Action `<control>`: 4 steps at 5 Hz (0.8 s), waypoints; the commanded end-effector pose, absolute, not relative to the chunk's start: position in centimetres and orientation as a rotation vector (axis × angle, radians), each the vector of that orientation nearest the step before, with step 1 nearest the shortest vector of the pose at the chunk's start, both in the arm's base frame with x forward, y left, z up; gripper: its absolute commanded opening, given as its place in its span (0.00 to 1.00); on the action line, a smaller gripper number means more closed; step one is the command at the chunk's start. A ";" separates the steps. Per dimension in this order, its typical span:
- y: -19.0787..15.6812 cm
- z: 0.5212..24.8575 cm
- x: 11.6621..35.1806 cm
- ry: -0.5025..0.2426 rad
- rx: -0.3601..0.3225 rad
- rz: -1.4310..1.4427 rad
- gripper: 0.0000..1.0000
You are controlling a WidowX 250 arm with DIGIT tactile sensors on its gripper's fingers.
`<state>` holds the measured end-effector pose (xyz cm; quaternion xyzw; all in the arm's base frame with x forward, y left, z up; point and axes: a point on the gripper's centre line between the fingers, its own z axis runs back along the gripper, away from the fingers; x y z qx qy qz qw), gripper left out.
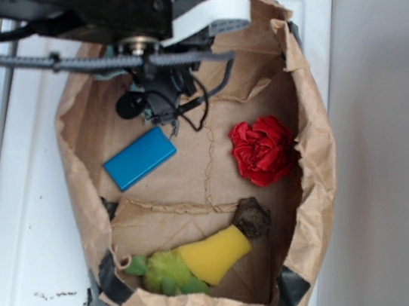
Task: Grab the blue cloth.
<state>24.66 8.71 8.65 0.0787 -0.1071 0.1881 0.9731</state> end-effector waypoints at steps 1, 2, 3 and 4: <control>6.0 12.7 24.2 -0.282 0.138 0.194 0.00; 4.9 14.6 24.7 -0.262 0.101 0.121 0.00; 4.4 16.7 25.7 -0.240 0.033 0.053 0.00; 3.7 18.0 26.6 -0.240 0.009 0.013 0.00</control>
